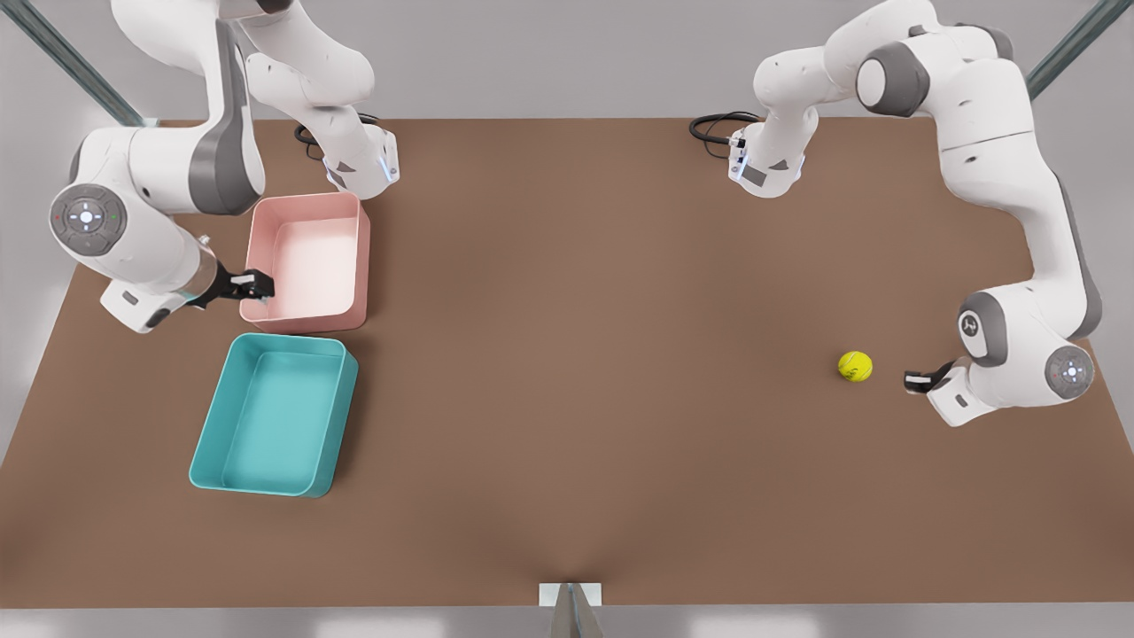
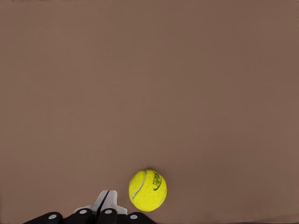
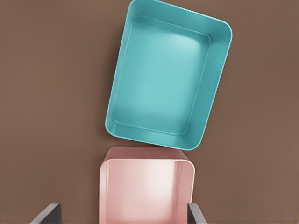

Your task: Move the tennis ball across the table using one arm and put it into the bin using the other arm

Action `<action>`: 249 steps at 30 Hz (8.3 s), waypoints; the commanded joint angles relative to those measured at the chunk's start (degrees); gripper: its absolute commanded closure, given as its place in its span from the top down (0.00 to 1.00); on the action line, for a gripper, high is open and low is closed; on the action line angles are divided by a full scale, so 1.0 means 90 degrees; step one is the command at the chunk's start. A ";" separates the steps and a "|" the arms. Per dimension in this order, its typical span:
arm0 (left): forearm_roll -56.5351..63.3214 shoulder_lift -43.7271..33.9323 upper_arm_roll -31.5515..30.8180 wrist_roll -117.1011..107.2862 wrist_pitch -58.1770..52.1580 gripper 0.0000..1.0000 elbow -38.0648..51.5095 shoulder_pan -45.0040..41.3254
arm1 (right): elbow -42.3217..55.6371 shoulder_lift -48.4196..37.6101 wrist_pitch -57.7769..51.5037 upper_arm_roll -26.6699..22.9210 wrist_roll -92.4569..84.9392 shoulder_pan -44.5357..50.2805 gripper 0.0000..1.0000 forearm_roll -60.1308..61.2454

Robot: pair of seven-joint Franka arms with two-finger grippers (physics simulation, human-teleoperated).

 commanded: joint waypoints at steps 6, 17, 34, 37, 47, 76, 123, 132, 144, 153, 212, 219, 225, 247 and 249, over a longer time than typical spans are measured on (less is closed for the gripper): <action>-0.0024 -0.0404 0.0219 1.1441 0.2797 0.21 -0.2130 0.0346 | -0.0165 0.0021 0.0244 -0.0003 -0.0197 -0.0001 1.00 -0.0027; 0.0640 -0.0414 0.0229 0.8365 0.1772 0.21 -0.2599 0.0297 | -0.0467 -0.0009 0.0547 -0.0052 -0.0197 0.0009 1.00 -0.0017; 0.0630 -0.0091 0.0239 0.7642 0.2680 0.21 -0.2667 0.0219 | -0.0516 0.0079 0.0557 -0.0052 -0.0197 0.0038 1.00 0.0003; 0.0630 -0.0091 0.0239 0.7476 0.2680 0.21 -0.2667 0.0151 | -0.0506 0.0079 0.0625 -0.0052 -0.0197 0.0038 1.00 -0.0027; -0.0874 -0.0199 -0.1304 0.1089 0.1410 0.21 -0.1749 -0.0767 | -0.0507 0.0138 0.0655 -0.0052 -0.0197 0.0068 1.00 -0.0017; -0.0620 -0.1332 -0.0259 -0.4917 -0.3179 1.00 0.1424 -0.1197 | -0.2938 0.1388 0.5381 -0.0062 0.2791 0.1826 1.00 0.0003; -0.0640 -0.1185 -0.0308 -0.4936 -0.3170 1.00 0.1415 -0.1226 | -0.5126 0.1007 0.7197 -0.0765 0.2791 0.1796 1.00 -0.0036; -0.0649 -0.1185 -0.0308 -0.4927 -0.3160 1.00 0.1424 -0.1236 | -0.5087 0.1163 0.7325 -0.0765 0.2791 0.1796 1.00 -0.0027; -0.0659 -0.1117 -0.0318 -0.4926 -0.2896 1.00 0.1424 -0.1265 | -0.5018 0.1232 0.7344 -0.0765 0.2811 0.1806 1.00 -0.0036; -0.0659 -0.1107 -0.0318 -0.4917 -0.2877 1.00 0.1424 -0.1256 | -0.4989 0.1173 0.7276 -0.0745 0.2811 0.1806 1.00 -0.0036; -0.0395 -0.1195 -0.1138 -0.4965 -0.2808 1.00 0.1356 -0.1509 | -0.4286 0.1944 0.6377 -0.0560 -0.6535 0.1425 1.00 -0.0622; -0.0386 -0.1185 -0.1148 -0.4985 -0.2808 1.00 0.1356 -0.1558 | -0.4217 0.2023 0.6377 -0.0609 -0.6535 0.1425 0.95 -0.0632; -0.0386 -0.1107 -0.1148 -0.4995 -0.2779 1.00 0.1346 -0.1558 | -0.4120 0.2091 0.6368 -0.0599 -0.6544 0.1464 0.44 -0.0642; -0.0376 -0.1058 -0.1148 -0.4995 -0.2779 1.00 0.1356 -0.1656 | -0.2792 0.1349 0.4160 -0.0775 -0.7492 0.0449 0.48 -0.0320; -0.0366 -0.1058 -0.1148 -0.4995 -0.2779 1.00 0.1356 -0.1685 | -0.2782 0.1427 0.4307 -0.0794 -0.7492 0.0429 1.00 -0.0320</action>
